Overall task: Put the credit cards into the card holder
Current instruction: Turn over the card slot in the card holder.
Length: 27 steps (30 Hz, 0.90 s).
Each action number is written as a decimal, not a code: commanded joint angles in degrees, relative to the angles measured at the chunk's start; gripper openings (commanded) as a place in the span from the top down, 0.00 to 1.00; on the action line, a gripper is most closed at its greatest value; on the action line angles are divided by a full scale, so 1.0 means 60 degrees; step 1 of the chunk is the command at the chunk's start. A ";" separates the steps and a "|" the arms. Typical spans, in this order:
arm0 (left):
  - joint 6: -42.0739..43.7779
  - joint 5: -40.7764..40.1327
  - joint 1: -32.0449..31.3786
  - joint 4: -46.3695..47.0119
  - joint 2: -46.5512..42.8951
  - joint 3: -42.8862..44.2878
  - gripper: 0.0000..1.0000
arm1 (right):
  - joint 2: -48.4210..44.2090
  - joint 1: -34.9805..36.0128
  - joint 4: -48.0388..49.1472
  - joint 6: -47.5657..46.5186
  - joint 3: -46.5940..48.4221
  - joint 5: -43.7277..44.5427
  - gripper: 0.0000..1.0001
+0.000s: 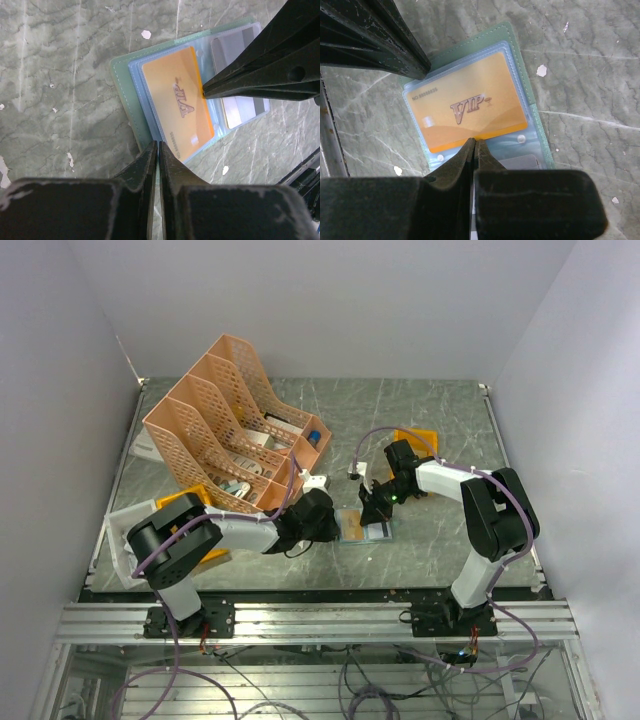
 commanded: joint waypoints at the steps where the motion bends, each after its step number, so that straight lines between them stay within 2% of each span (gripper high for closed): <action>1: 0.0062 0.0065 0.0066 0.0133 0.0144 0.0243 0.85 | 0.0264 0.0051 0.0003 -0.0086 0.0029 0.0277 1.00; 27: 0.0376 0.0455 0.0057 -0.0435 0.0387 0.0908 0.86 | 0.0193 0.0064 -0.0009 -0.0086 0.0032 0.0197 1.00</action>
